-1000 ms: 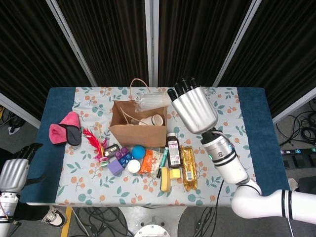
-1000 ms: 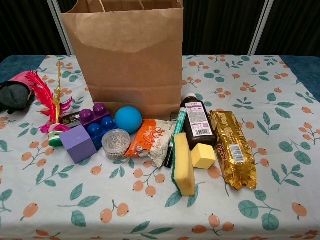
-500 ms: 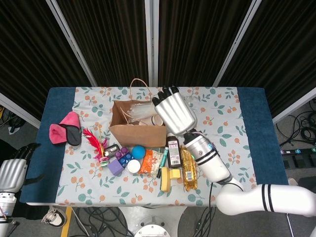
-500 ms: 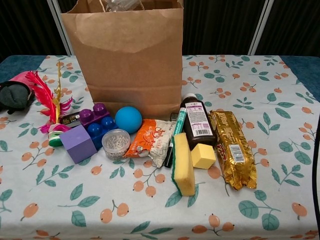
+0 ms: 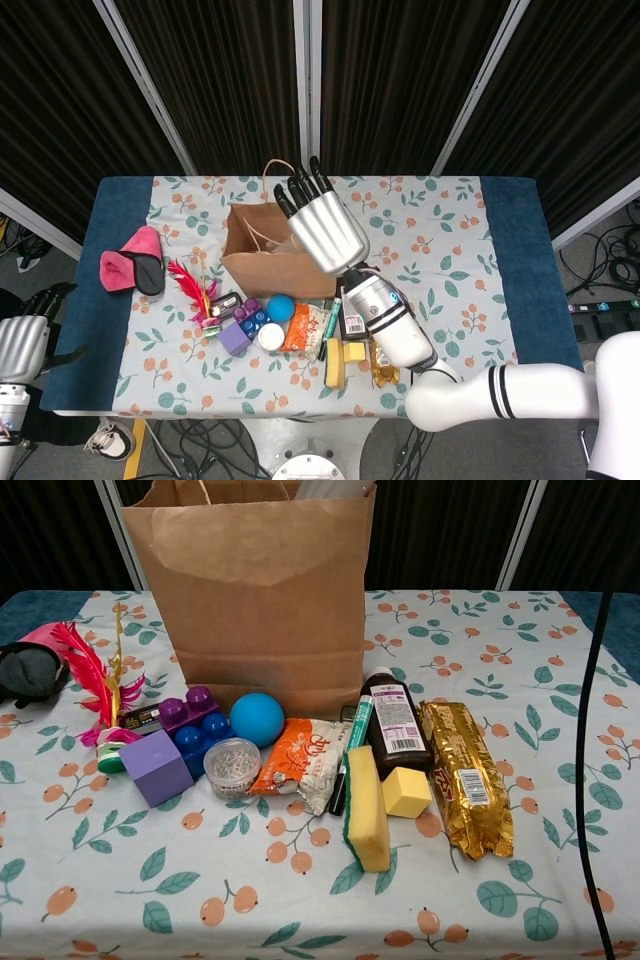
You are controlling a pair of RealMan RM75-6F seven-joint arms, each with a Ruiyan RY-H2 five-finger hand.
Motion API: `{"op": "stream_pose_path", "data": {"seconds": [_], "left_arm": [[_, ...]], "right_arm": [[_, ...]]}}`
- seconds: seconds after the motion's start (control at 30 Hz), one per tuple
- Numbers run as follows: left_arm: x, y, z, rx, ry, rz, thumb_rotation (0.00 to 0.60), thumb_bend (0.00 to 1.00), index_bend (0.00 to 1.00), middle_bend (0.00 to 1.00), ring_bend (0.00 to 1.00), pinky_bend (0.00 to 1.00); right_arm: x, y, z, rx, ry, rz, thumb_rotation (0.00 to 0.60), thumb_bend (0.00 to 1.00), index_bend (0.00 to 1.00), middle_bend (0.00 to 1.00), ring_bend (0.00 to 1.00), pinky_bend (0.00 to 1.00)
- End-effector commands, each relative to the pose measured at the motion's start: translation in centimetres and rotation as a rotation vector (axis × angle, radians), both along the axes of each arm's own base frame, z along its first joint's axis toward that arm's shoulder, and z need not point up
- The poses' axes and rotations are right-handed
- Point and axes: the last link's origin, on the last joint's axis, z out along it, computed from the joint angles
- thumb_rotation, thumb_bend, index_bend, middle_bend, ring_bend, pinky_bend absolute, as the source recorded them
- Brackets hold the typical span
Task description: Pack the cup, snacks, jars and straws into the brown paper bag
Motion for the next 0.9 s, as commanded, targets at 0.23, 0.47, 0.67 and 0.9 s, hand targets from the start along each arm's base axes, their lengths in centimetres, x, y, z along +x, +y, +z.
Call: {"op": "stream_pose_path", "data": {"seconds": [0.23,0.47,0.67,0.9], "left_arm": [[0.9,-0.1,-0.2,-0.015,-0.003,-0.033,0.6,0.11,0.21,0.26,0.21,0.28],[1.9,0.2,-0.8,-0.034,0.018,-0.072,0.6,0.11,0.21,0.26,0.21,0.28],[2.3,0.6,-1.3,-0.046,0.075,-0.101,0.6,0.11,0.21,0.26,0.21,0.28],[2.3,-0.6,-1.7,-0.048,0.118,-0.155,0.6,0.11,0.21,0.26,0.19,0.28]], "right_arm": [[-3.2,3.3,8.6,-0.102,-0.238,0.012,0.6,0.04,0.16,0.21,0.07,0.12],[-16.9,9.0,14.7,-0.152,-0.279,-0.197,0.6,0.03,0.13,0.18,0.02,0.08],[-30.1,15.6,14.1,0.046,-0.385,-0.407,0.6,0.0,0.08,0.11,0.0,0.01],[-39.8,21.5,8.9,0.107,-0.514,-0.534,0.6,0.0,0.05,0.08,0.0,0.0]]}}
